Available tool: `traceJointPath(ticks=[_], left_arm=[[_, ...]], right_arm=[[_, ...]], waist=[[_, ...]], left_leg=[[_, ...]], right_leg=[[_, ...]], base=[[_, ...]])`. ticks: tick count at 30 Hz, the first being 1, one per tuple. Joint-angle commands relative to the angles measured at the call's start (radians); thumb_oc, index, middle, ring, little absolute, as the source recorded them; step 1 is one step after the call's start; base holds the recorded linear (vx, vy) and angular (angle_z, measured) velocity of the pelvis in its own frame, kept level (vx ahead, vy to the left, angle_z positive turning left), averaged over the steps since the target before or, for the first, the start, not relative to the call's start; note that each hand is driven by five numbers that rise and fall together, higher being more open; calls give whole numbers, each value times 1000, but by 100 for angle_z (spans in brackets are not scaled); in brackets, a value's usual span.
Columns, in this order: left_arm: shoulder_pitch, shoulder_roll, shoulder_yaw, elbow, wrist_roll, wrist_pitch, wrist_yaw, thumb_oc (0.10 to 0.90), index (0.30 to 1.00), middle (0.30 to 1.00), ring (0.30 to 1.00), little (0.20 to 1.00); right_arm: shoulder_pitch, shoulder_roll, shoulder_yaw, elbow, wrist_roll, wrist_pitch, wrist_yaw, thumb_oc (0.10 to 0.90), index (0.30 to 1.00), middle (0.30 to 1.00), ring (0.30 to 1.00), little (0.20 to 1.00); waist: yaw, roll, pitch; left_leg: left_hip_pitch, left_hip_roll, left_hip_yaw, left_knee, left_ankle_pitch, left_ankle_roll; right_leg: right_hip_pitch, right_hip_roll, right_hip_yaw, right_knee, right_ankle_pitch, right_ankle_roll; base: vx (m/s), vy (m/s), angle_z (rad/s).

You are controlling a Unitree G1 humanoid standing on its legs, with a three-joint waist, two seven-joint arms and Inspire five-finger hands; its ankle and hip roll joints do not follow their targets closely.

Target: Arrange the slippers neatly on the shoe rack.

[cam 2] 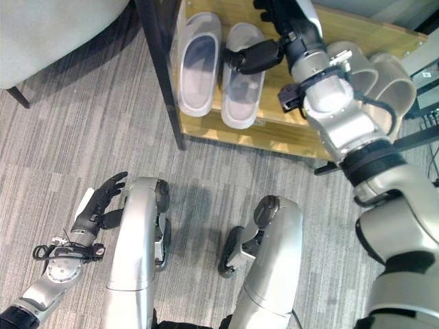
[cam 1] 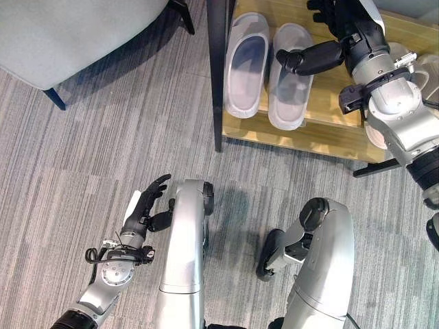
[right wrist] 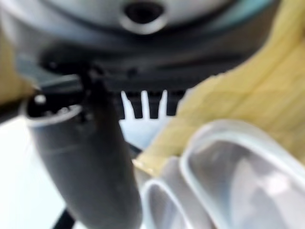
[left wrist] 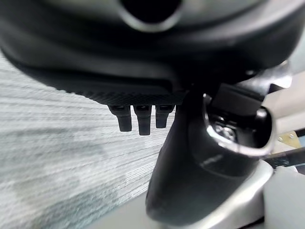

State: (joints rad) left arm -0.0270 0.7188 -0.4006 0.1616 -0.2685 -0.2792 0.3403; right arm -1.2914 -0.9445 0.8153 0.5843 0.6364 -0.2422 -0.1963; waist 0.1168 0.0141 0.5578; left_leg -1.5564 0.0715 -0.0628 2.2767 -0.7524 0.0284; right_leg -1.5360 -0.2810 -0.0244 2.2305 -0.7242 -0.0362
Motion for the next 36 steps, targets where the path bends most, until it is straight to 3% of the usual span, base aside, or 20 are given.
traceJointPath(ticks=[1, 6, 10, 14, 18, 27, 36], left_arm=[[5, -39, -40, -119, 64, -99, 14, 800, 900, 900, 900, 900], [14, -46, -21, -135, 79, -99, 49, 800, 900, 900, 900, 900], [36, -68, 8, -147, 115, -89, 77, 800, 900, 900, 900, 900], [33, -77, 23, -148, 148, -79, 85, 800, 900, 900, 900, 900], [42, -87, 42, -168, 173, -73, 96, 800, 900, 900, 900, 900], [44, -84, 41, -171, 185, -71, 108, 800, 900, 900, 900, 900], [21, -75, 32, -158, 186, -77, 118, 800, 900, 900, 900, 900]], right_arm=[[-99, -98, -103, -35, 20, -117, -89, 800, 900, 900, 900, 900], [-52, -98, -112, -80, 23, -124, -88, 800, 900, 900, 900, 900], [137, -122, -268, -292, 3, -188, -100, 800, 900, 900, 900, 900], [311, -137, -395, -433, -75, -186, -112, 800, 900, 900, 900, 900], [527, -98, -544, -529, -169, -178, -134, 800, 900, 900, 900, 900], [605, -21, -542, -482, -245, -137, -158, 800, 900, 900, 900, 900], [505, 57, -392, -315, -231, -89, -124, 800, 900, 900, 900, 900]], waist=[[22, -1, -38], [17, 0, -38], [-10, -7, -38], [-24, -19, -38], [-37, -24, -38], [-34, -17, -38], [-15, -14, -38]], left_leg=[[-14, 9, -75, -61, -28, -19], [-14, 9, -80, -63, -23, -18], [-14, 8, -74, -67, -21, -15], [-14, 4, -69, -67, -21, -14], [-14, 0, -67, -66, -21, -11], [-14, 0, -70, -62, -22, -7], [-14, -1, -70, -64, -22, -7]], right_leg=[[-34, -7, 85, -30, 12, -10], [-34, -4, 84, -27, 11, -9], [-34, 0, 83, -27, 7, -9], [-34, 1, 85, -23, 2, -8], [-34, 3, 80, -21, 0, -8], [-34, 10, 78, -19, -1, -9], [-34, 7, 76, -16, 0, -12]], base=[[0, 0, 0], [0, 0, 0], [0, 0, 0], [0, 0, 0], [0, 0, 0], [0, 0, 0], [0, -3, 0]])
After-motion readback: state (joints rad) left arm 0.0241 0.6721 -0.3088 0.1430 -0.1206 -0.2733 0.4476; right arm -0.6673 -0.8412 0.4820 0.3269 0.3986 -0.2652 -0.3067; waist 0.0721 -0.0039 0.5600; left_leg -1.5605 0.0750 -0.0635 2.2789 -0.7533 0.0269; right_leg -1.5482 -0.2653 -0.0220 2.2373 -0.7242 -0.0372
